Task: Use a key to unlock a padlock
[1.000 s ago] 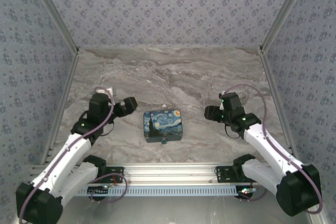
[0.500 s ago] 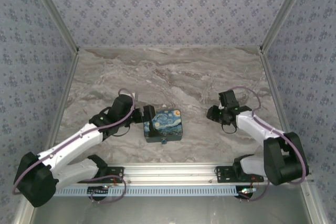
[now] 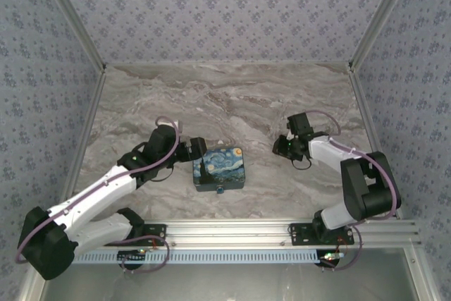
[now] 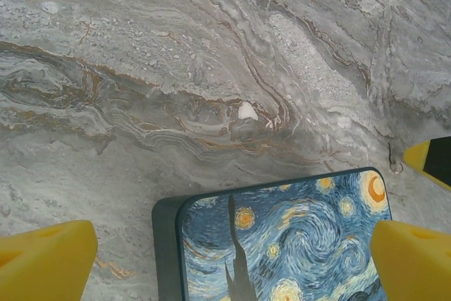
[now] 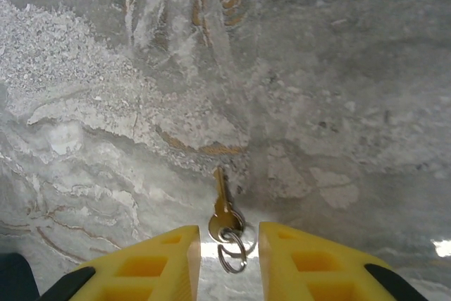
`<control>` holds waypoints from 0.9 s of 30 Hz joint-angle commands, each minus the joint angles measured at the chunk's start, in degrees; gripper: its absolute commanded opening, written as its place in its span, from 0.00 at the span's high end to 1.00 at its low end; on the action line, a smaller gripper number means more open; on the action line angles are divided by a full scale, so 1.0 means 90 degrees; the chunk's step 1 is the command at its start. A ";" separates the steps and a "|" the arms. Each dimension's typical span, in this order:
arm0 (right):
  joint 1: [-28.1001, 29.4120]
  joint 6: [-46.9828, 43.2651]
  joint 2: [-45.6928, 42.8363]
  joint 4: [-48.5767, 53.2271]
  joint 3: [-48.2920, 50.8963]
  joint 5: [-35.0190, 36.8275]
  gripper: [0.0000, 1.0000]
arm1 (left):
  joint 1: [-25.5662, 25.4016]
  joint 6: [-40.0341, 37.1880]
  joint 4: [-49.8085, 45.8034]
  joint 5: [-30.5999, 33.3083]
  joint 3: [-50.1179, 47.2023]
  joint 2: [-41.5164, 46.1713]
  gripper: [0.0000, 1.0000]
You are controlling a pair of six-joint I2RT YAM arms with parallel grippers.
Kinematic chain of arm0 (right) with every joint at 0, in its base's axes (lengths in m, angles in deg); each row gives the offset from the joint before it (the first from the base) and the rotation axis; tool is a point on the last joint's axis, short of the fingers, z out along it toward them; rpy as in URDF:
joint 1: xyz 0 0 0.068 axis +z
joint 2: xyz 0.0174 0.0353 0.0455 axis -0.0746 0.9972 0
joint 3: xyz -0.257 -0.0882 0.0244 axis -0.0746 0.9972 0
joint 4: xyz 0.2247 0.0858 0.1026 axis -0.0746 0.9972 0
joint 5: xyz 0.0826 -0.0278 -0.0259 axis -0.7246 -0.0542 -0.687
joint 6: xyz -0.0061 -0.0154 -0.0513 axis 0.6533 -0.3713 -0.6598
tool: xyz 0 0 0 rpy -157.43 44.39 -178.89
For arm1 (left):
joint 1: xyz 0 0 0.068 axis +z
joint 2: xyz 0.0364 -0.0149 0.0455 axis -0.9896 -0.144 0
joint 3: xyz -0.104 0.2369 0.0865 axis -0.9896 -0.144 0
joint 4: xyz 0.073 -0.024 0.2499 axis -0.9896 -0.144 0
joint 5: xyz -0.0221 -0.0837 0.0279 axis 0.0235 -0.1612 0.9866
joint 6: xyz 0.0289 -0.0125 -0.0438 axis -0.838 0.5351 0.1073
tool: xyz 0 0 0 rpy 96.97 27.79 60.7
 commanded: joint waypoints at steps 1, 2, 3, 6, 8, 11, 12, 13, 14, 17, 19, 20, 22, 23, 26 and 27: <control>0.0087 -0.0056 0.0164 0.0124 -0.0205 0.0058 0.71 | -0.0043 0.0047 -0.0082 0.0103 0.0159 0.0128 0.01; 0.0109 -0.0056 0.0185 0.0155 -0.0206 0.0107 0.71 | -0.0038 0.0055 -0.0087 0.0101 0.0165 0.0142 0.01; 0.0130 -0.0067 0.0209 0.0208 -0.0216 0.0173 0.71 | -0.0039 0.0060 -0.0091 0.0103 0.0169 0.0138 0.00; 0.0160 -0.0075 0.0247 0.0280 -0.0206 0.0261 0.73 | -0.0043 0.0065 -0.0104 0.0105 0.0184 0.0148 0.01; 0.0171 -0.0094 0.0277 0.0306 -0.0209 0.0271 0.73 | -0.0043 0.0065 -0.0109 0.0105 0.0178 0.0148 0.01; 0.0191 -0.0105 0.0322 0.0357 -0.0204 0.0351 0.74 | -0.0035 0.0071 -0.0121 0.0107 0.0190 0.0149 0.01; 0.0191 -0.0105 0.0344 0.0369 -0.0210 0.0386 0.74 | -0.0043 0.0063 -0.0127 0.0105 0.0190 0.0155 0.01; 0.0196 -0.0114 0.0372 0.0394 -0.0213 0.0424 0.74 | -0.0040 0.0064 -0.0129 0.0106 0.0190 0.0157 0.01; 0.0201 -0.0115 0.0392 0.0397 -0.0225 0.0453 0.75 | -0.0041 0.0064 -0.0140 0.0105 0.0190 0.0155 0.01; 0.0208 -0.0148 0.0466 0.0383 -0.0248 0.0498 0.76 | -0.0043 0.0063 -0.0150 0.0107 0.0183 0.0146 0.01; 0.0211 -0.0180 0.0565 0.0394 -0.0280 0.0505 0.76 | -0.0043 0.0062 -0.0150 0.0117 0.0185 0.0143 0.00; 0.0211 -0.0197 0.0626 0.0417 -0.0309 0.0529 0.77 | -0.0042 0.0066 -0.0156 0.0109 0.0183 0.0148 0.01; 0.0220 -0.0221 0.0723 0.0444 -0.0356 0.0535 0.79 | -0.0043 0.0066 -0.0167 0.0108 0.0185 0.0148 0.01; 0.0229 -0.0229 0.0767 0.0460 -0.0371 0.0528 0.79 | -0.0043 0.0057 -0.0174 0.0120 0.0185 0.0157 0.01; 0.0306 -0.0243 0.0849 0.0499 -0.0403 0.0542 0.81 | -0.0043 0.0043 -0.0212 0.0164 0.0184 0.0177 0.01; 0.0339 -0.0258 0.0887 0.0510 -0.0418 0.0544 0.82 | -0.0040 0.0039 -0.0226 0.0174 0.0185 0.0177 0.01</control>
